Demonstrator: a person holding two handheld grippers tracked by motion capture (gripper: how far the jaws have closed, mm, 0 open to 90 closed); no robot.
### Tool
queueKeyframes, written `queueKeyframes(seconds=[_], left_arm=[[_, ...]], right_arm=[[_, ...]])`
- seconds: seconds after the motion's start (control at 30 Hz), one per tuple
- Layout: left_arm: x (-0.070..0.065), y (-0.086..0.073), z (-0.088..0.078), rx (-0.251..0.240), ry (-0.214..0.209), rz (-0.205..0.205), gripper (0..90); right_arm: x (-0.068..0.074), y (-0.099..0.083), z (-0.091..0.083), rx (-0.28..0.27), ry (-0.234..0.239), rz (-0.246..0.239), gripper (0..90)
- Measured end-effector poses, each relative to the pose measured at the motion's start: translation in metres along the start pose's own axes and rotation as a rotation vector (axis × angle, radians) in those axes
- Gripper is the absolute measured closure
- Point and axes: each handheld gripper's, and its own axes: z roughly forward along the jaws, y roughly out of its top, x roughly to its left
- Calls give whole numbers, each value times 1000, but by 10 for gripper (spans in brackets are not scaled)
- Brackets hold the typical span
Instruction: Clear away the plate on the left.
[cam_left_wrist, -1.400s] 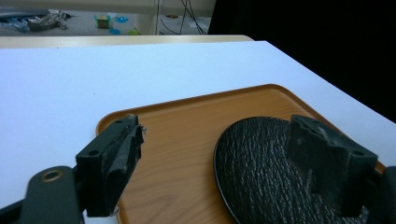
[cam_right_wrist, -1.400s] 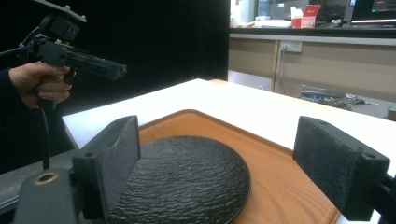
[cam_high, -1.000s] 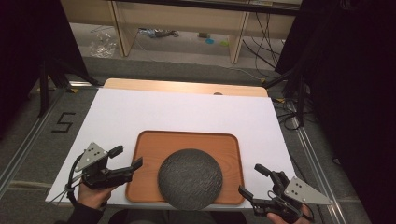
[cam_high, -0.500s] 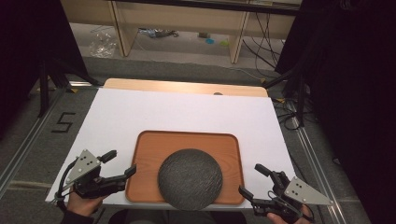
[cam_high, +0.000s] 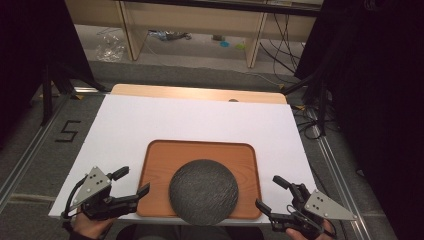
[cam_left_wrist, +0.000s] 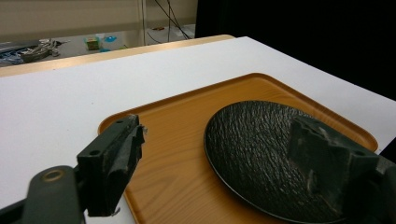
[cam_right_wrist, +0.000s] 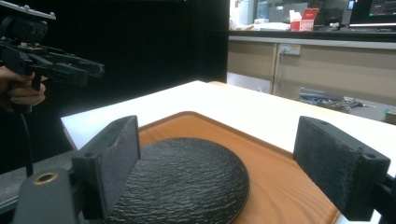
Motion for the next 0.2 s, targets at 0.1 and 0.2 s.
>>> queueKeyframes(seconds=[0.1,0.2], left_arm=[[-1,0,1,1,-4,6,176],[-2,0,4,12,-10,-2,176]], right_arm=[[0,0,1,1,16,1,157],[0,0,1,5,8,-1,157]])
